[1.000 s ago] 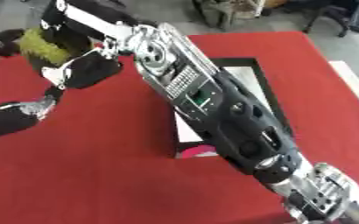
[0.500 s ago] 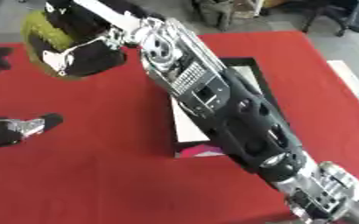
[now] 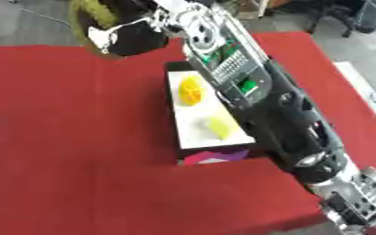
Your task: Pick up the objects with one hand, pass them to the other hand, and then place them into the box on the other side of the table.
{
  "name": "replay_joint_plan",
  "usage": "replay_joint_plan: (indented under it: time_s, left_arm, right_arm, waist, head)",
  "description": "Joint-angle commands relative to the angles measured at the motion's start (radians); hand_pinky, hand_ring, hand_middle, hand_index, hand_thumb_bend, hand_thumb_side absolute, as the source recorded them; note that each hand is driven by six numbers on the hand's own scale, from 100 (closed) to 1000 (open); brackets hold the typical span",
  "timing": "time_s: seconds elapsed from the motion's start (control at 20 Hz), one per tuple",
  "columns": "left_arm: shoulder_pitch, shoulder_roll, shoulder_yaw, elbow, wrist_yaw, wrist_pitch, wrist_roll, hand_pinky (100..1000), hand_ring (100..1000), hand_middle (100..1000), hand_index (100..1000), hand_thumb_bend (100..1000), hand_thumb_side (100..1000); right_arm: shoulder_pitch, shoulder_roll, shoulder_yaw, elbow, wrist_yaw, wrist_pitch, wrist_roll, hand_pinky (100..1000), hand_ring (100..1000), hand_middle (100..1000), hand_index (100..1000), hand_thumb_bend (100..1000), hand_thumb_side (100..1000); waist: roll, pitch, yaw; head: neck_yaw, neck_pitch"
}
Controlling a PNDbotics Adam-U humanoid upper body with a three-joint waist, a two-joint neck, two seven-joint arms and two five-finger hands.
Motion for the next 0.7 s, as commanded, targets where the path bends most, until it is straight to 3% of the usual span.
replay_joint_plan:
  time_s: [0.05, 0.35, 0.5, 0.65, 0.7]
  left_arm:
    - [0.011, 0.033, 0.082, -0.051, 0.042, 0.007, 0.106, 720, 696, 629, 874, 259, 761]
    - [0.027, -0.004, 0.151, -0.069, 0.069, -0.015, 0.263, 710, 678, 612, 863, 262, 732]
    - [0.028, -0.034, 0.175, -0.069, 0.079, -0.033, 0.315, 707, 673, 607, 865, 257, 734]
    - [0.030, -0.063, 0.196, -0.069, 0.093, -0.049, 0.367, 706, 668, 600, 861, 255, 732]
    - [0.032, -0.073, 0.202, -0.069, 0.098, -0.053, 0.384, 708, 668, 600, 861, 254, 731]
  right_arm:
    - [0.023, -0.096, -0.067, -0.010, -0.047, 0.024, -0.002, 782, 893, 100, 351, 100, 162]
    - [0.126, -0.184, -0.139, 0.051, -0.071, 0.040, -0.009, 803, 939, 105, 383, 100, 185]
    - [0.173, -0.206, -0.152, 0.101, -0.046, 0.025, 0.001, 838, 1000, 160, 442, 100, 179]
    - [0.209, -0.214, -0.166, 0.150, -0.014, -0.022, 0.021, 892, 1000, 328, 589, 100, 130]
    - [0.220, -0.217, -0.168, 0.163, -0.001, -0.050, 0.037, 933, 1000, 467, 699, 100, 100]
  waist:
    - [0.002, -0.025, -0.001]
    - [0.005, -0.019, -0.002]
    - [0.007, -0.017, 0.001]
    - [0.008, -0.015, 0.004]
    - [0.009, -0.014, 0.005]
  head:
    - [-0.017, -0.010]
    - [-0.028, -0.029]
    - [-0.035, -0.036]
    - [-0.042, -0.042]
    - [-0.044, -0.043]
